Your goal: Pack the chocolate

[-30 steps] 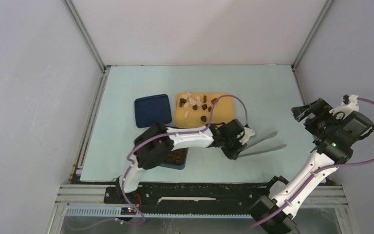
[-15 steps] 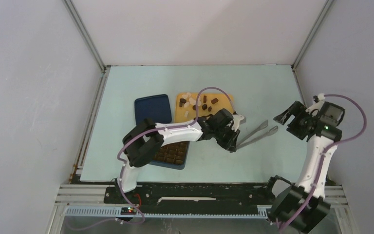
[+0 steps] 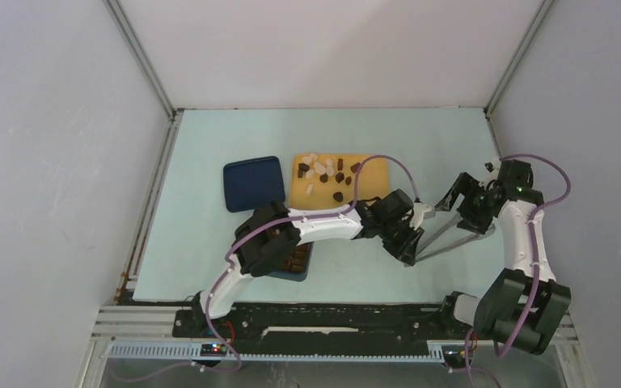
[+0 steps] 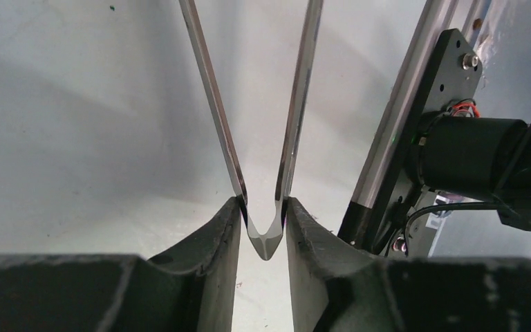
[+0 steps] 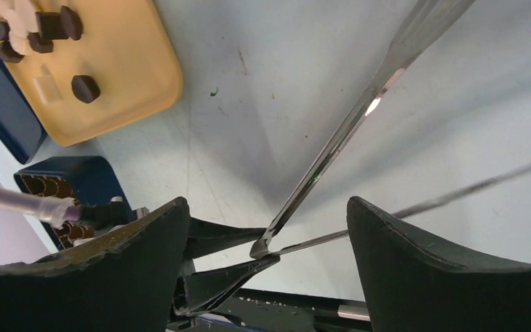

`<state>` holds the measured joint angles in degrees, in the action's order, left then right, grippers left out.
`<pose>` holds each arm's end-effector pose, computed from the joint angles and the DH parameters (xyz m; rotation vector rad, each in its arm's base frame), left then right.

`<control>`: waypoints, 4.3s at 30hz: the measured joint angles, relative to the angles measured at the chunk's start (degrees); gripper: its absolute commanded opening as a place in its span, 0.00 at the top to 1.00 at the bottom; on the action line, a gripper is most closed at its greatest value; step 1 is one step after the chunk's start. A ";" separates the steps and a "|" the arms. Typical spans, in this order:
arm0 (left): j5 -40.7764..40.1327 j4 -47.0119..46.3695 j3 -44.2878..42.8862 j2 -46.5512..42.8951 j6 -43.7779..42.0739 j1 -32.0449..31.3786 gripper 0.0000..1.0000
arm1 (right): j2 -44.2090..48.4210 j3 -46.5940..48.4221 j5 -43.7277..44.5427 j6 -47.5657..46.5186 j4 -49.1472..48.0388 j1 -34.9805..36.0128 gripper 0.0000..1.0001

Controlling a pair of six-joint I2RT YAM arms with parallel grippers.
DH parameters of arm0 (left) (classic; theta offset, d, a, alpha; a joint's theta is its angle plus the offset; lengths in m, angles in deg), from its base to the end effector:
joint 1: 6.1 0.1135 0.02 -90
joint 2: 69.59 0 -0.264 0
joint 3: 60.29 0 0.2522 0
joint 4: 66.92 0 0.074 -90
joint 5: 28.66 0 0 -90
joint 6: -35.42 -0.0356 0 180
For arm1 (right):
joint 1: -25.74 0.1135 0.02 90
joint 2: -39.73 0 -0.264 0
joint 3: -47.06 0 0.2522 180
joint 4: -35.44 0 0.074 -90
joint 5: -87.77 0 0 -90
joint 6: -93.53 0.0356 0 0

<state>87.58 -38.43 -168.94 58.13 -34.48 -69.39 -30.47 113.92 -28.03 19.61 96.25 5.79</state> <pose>0.2068 -0.4460 0.1618 1.1979 2.3750 -1.1452 0.2202 -0.0634 0.2518 0.6794 2.5345 0.5795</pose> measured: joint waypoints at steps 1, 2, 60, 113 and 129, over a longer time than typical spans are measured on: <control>0.02 0.02 -0.52 0.13 0.00 -0.11 0.59 | 0.04 -0.04 0.55 0.02 0.24 -0.11 0.13; 0.02 0.02 -0.70 0.13 -0.02 -0.13 0.55 | 0.07 -0.07 0.94 0.02 0.46 -0.42 0.13; -3.30 13.14 35.89 -69.96 -25.07 39.56 0.38 | -22.49 10.84 19.32 -38.88 2.34 27.69 1.00; -8.11 26.14 1.11 -16.17 -55.28 7.91 0.52 | 10.56 -1.36 -52.30 -37.73 3.19 -19.17 0.43; -16.81 29.57 -1.90 -6.91 -64.37 7.17 0.66 | 11.93 -1.73 -57.33 -42.66 8.24 -22.05 0.44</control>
<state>70.77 -8.86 -170.85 51.22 -98.85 -62.22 -18.53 112.19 -85.36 -23.05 104.49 -16.26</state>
